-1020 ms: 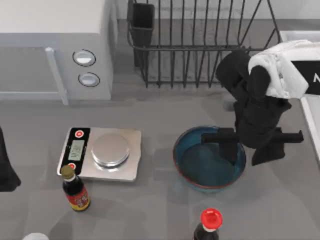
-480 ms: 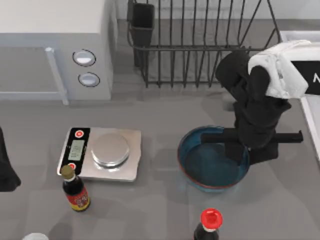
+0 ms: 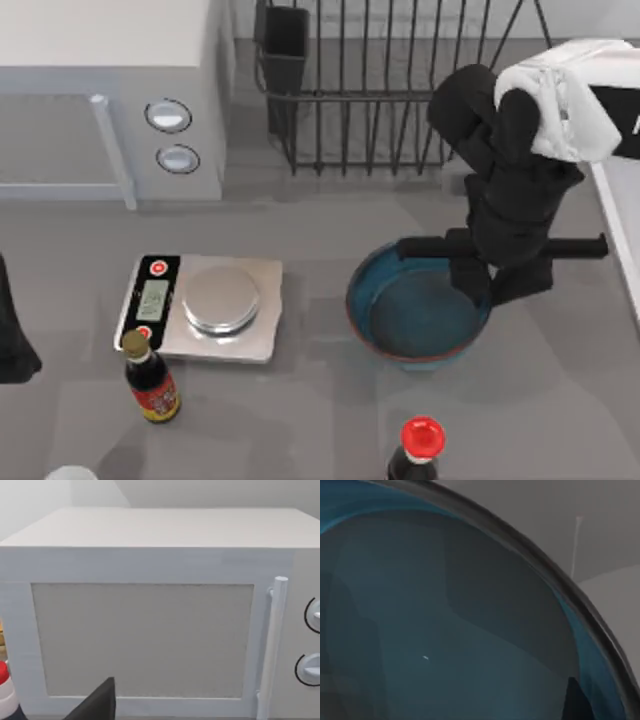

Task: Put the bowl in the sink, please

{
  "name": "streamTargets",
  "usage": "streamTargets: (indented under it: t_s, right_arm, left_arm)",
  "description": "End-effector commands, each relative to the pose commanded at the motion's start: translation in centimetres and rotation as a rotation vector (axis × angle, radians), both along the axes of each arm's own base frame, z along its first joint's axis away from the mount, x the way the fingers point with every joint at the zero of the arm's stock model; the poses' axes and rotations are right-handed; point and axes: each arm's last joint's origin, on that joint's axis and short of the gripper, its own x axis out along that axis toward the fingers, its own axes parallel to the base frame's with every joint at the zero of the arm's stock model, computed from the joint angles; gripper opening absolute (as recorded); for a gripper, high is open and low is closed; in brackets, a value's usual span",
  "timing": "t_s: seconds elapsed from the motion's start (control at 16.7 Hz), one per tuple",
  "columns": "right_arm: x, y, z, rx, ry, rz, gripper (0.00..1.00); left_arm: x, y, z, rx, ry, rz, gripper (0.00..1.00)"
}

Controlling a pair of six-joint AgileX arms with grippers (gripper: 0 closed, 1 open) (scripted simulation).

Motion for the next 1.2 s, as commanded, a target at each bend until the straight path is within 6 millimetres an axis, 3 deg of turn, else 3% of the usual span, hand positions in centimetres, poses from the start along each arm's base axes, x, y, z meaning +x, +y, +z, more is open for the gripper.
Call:
streamTargets:
  t_s: [0.36,0.54,0.96,1.2]
  right_arm:
    - [-0.3,-0.1,8.7,-0.017,0.030,0.002,0.00]
    - [-0.8,-0.5,11.7,-0.006,0.009,0.005,0.00]
    - [-0.6,-0.6,11.5,0.016,0.002,0.005,0.00]
    - [0.6,-2.4,9.8,0.126,-0.061,-0.015,0.00]
  left_arm:
    - [0.0,0.0,0.0,0.000,0.000,0.000,1.00]
    - [0.0,0.0,0.0,0.000,0.000,0.000,1.00]
    - [0.0,0.0,0.0,0.000,0.000,0.000,1.00]
    - [0.0,0.0,0.0,0.000,0.000,0.000,1.00]
